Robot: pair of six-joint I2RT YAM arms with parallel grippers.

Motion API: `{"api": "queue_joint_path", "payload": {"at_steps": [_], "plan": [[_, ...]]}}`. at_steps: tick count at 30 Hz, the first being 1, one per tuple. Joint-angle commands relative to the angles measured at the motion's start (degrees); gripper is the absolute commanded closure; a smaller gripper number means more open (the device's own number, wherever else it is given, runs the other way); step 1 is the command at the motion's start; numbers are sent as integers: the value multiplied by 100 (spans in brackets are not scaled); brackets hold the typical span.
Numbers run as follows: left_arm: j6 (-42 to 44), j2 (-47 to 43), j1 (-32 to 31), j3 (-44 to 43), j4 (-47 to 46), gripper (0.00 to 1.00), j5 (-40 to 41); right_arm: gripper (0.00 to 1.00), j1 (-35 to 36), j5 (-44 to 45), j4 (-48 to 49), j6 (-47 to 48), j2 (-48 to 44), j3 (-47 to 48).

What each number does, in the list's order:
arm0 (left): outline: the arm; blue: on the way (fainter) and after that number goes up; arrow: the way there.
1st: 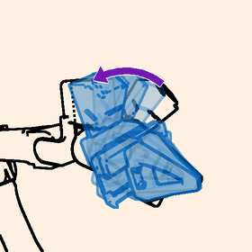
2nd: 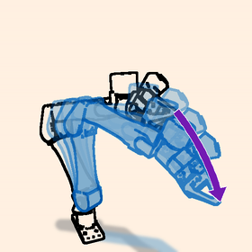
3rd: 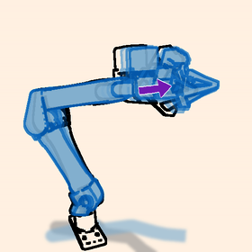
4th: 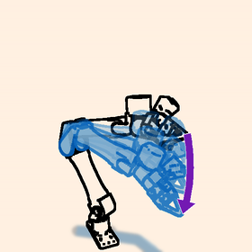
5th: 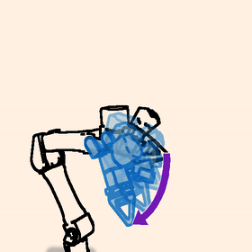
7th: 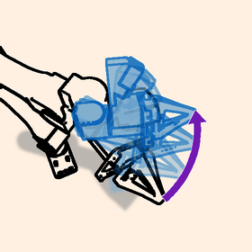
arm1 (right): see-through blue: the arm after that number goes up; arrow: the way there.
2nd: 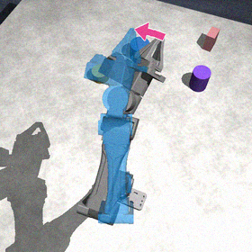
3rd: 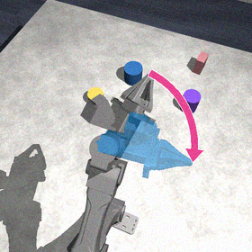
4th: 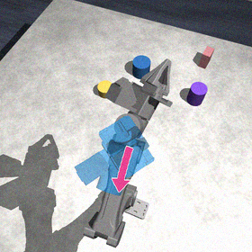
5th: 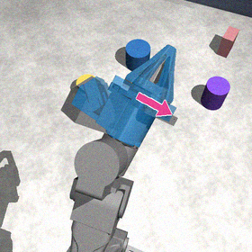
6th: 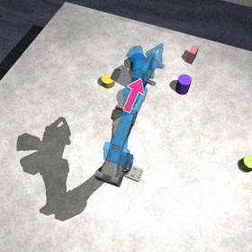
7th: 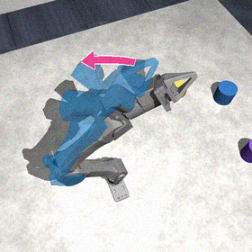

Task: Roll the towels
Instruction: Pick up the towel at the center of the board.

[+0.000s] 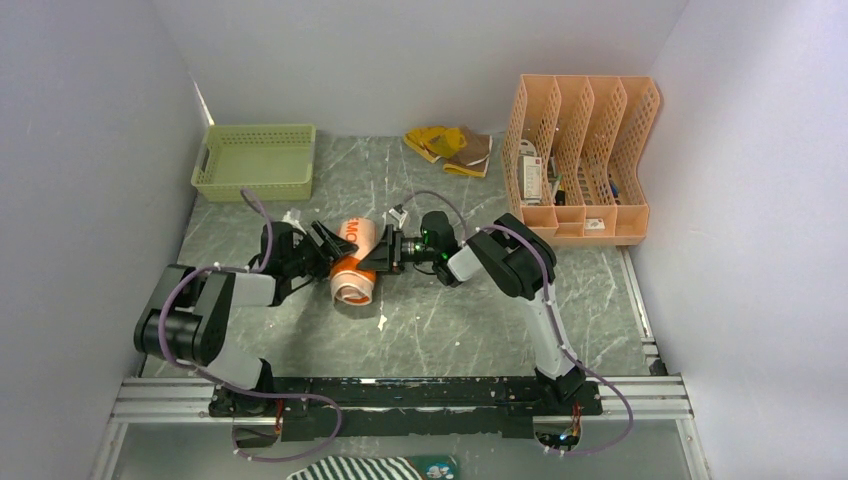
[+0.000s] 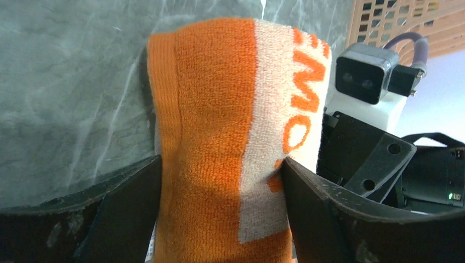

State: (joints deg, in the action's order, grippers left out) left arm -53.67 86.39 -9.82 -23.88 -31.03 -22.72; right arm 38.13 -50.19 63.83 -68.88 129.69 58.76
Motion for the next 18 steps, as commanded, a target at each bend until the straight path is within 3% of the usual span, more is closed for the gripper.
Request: {"api": "queue_joint_path", "payload": {"at_steps": [1, 3, 9, 16, 18], "plan": [[-53, 365, -237, -38, -517, 11, -497, 53, 103, -8, -853, 970, -265, 56], [2, 413, -330, -66, -531, 0, -565, 52, 98, 28, -1237, 1228, -269, 56], [123, 408, -405, 30, -564, 1, -651, 52, 96, 229, -2065, 1932, -217, 136], [156, 1016, -555, 102, -1302, 1, -1103, 52, 135, 447, -2918, 2614, -400, 395], [141, 1226, -653, 103, -1563, 12, -1176, 52, 161, 519, -3207, 2838, -478, 505]]}}
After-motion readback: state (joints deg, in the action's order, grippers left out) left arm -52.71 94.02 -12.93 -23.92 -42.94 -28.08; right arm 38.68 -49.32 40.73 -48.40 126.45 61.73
